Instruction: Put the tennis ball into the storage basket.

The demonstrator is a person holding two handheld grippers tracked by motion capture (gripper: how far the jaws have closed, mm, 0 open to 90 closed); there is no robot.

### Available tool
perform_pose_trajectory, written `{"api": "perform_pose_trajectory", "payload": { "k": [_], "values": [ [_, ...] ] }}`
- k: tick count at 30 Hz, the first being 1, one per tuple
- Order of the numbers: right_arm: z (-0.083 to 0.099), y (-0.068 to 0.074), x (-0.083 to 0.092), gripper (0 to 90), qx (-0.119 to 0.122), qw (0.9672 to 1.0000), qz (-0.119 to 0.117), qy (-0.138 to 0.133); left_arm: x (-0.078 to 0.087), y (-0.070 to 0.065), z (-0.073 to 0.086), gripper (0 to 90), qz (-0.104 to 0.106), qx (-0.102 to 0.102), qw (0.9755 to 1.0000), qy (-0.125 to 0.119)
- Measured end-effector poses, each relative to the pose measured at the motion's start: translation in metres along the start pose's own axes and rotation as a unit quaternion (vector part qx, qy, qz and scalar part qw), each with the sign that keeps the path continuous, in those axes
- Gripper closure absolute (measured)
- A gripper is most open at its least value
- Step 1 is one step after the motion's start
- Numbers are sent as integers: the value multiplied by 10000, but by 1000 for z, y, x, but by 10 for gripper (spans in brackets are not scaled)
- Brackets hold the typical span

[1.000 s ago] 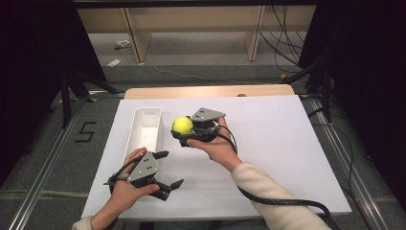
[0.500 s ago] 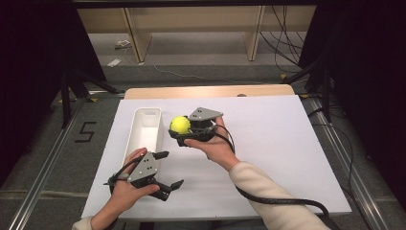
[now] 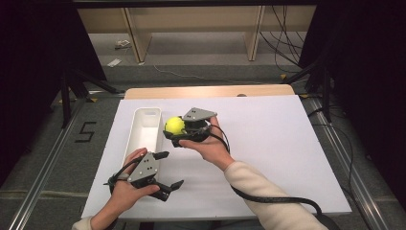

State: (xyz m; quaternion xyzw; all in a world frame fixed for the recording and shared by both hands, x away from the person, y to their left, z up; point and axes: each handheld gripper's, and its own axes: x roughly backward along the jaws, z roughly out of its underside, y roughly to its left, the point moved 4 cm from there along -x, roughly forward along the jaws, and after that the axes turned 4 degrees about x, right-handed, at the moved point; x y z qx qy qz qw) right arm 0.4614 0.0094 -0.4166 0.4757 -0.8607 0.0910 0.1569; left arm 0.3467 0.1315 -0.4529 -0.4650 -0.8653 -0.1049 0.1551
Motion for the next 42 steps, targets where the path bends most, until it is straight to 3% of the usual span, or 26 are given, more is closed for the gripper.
{"api": "perform_pose_trajectory", "payload": {
  "k": [4,42],
  "values": [
    [-1,0,-1,264,8,10000,0,4,0,-2,1,0,100,70,9999,33],
    [-12,10,-21,264,101,9997,-193,98,0,-4,1,0,143,11,9999,49]
  ]
}}
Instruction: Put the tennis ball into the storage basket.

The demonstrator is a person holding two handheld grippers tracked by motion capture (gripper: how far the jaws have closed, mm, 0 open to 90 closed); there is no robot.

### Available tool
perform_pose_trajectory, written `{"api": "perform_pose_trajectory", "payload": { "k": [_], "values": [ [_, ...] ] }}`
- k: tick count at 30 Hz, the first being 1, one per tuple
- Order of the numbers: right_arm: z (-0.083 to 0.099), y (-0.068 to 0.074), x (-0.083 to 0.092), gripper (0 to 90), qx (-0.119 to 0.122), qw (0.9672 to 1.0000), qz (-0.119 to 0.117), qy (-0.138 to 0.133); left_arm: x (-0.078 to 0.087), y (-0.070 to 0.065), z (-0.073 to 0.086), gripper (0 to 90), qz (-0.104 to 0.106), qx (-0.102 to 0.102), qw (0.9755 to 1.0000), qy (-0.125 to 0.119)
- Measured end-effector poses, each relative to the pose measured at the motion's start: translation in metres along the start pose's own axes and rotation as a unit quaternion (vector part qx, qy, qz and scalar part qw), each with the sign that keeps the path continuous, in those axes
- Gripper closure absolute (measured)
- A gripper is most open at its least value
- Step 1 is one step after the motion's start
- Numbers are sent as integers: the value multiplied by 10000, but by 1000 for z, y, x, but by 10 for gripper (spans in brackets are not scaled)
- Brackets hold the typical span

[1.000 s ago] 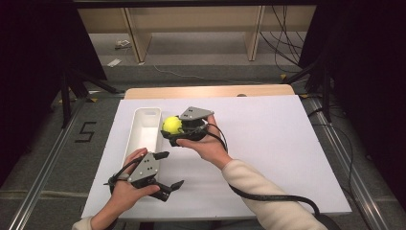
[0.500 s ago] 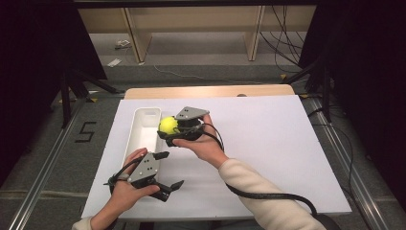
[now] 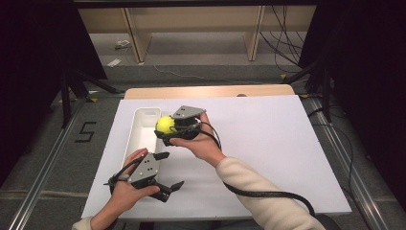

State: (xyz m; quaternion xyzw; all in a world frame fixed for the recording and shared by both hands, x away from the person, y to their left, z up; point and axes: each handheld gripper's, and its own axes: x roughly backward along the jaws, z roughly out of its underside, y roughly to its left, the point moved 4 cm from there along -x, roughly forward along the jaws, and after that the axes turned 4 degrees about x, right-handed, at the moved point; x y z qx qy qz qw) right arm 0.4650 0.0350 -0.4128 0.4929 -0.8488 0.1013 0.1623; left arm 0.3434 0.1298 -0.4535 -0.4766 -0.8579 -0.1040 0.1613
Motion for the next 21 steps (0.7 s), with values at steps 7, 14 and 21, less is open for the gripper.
{"api": "perform_pose_trajectory", "payload": {
  "k": [7,14,21],
  "values": [
    [-2,1,-3,264,13,10000,-8,0,0,0,0,0,-1,-13,10000,10],
    [-5,4,-6,264,34,10000,-44,-15,0,0,1,0,-12,-8,10000,20],
    [-7,7,-9,264,38,9999,-91,-15,0,0,1,0,-6,-19,10000,28]
  ]
}}
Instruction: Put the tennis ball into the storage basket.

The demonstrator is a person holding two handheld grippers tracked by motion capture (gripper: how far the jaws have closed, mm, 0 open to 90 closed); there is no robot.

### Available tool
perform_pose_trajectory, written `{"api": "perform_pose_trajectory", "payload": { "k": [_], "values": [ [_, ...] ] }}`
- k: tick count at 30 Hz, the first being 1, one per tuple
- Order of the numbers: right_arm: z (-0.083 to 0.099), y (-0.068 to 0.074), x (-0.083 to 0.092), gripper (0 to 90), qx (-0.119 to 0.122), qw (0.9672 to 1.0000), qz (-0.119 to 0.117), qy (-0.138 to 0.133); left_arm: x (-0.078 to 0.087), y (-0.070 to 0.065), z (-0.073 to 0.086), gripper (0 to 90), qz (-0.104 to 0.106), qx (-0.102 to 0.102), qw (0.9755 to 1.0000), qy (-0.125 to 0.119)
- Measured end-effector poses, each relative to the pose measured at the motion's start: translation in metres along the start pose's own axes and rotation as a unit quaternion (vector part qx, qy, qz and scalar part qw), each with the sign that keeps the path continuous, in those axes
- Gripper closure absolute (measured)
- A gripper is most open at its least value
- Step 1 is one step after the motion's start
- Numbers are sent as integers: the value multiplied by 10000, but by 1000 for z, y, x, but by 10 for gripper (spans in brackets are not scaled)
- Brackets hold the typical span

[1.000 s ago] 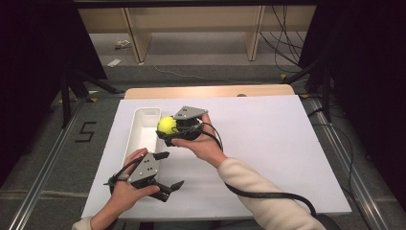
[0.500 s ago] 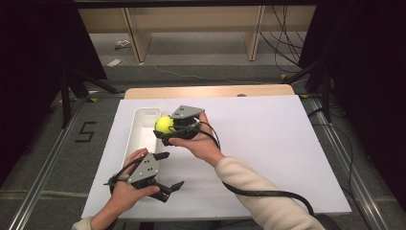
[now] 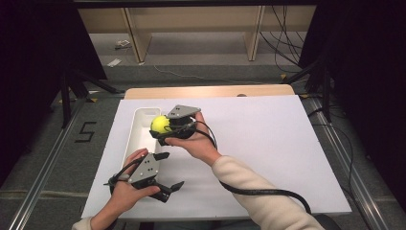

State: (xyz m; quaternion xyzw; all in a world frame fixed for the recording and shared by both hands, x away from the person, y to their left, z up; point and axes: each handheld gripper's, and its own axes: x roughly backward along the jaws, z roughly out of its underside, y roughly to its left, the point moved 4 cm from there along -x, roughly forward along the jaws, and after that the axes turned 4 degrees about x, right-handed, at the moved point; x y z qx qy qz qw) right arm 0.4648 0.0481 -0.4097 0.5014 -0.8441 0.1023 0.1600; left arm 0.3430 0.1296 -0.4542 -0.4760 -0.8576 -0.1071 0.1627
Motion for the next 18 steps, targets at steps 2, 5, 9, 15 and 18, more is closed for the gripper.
{"api": "perform_pose_trajectory", "payload": {
  "k": [2,5,9,15,18],
  "values": [
    [0,0,-1,264,19,10000,-7,3,0,0,0,0,-1,-4,10000,0],
    [0,1,-2,264,25,10000,-24,6,0,0,0,0,3,-14,10000,5],
    [-2,2,-3,264,42,10000,-40,0,0,0,0,0,2,-19,10000,10],
    [-5,4,-5,264,61,10000,-63,-12,0,-1,0,0,8,-29,10000,15],
    [-6,4,-7,264,94,9999,-76,-18,0,-1,0,0,10,-23,10000,8]
  ]
}}
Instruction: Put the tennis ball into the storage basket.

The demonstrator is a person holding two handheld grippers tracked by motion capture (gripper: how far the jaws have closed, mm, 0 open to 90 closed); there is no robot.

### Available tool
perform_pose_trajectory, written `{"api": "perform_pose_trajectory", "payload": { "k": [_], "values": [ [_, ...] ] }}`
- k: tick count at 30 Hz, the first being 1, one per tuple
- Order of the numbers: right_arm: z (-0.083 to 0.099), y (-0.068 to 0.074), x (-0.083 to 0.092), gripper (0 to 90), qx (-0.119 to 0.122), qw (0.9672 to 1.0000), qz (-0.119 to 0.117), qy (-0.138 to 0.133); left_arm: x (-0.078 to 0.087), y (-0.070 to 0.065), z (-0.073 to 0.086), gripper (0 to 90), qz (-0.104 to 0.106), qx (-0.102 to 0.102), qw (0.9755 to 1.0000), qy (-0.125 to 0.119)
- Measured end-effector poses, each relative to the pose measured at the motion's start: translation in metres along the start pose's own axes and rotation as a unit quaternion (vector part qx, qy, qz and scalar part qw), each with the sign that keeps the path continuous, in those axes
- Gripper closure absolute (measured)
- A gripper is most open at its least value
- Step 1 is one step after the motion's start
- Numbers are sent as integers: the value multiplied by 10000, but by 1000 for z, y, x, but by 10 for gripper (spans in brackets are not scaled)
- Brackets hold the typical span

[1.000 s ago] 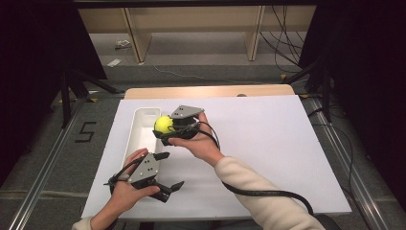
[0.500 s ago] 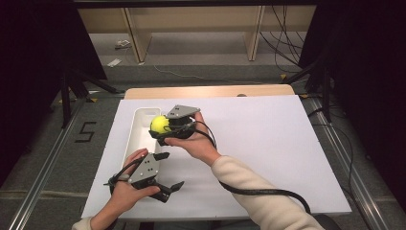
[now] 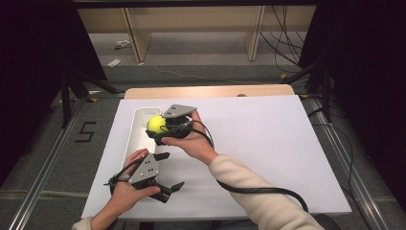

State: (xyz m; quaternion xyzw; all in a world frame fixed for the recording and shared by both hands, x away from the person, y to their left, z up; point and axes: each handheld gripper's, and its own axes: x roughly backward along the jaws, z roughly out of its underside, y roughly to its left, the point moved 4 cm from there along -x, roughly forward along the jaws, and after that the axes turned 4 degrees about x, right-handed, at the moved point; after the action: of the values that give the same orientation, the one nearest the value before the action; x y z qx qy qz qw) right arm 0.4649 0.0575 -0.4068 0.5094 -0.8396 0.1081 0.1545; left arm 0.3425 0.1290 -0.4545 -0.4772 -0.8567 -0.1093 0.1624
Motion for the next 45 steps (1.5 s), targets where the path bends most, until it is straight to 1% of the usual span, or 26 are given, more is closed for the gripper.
{"api": "perform_pose_trajectory", "payload": {
  "k": [18,23,32,45],
  "values": [
    [-3,3,-7,264,11,10000,-69,34,-1,-1,0,0,25,-16,10000,24],
    [-4,4,-8,264,26,10000,-84,5,0,-1,0,0,27,3,10000,10],
    [-5,6,-11,264,27,9999,-124,32,0,-2,0,0,43,-29,10000,24],
    [-5,4,-14,264,39,9999,-135,78,0,-2,0,0,42,-51,10000,29]
  ]
}}
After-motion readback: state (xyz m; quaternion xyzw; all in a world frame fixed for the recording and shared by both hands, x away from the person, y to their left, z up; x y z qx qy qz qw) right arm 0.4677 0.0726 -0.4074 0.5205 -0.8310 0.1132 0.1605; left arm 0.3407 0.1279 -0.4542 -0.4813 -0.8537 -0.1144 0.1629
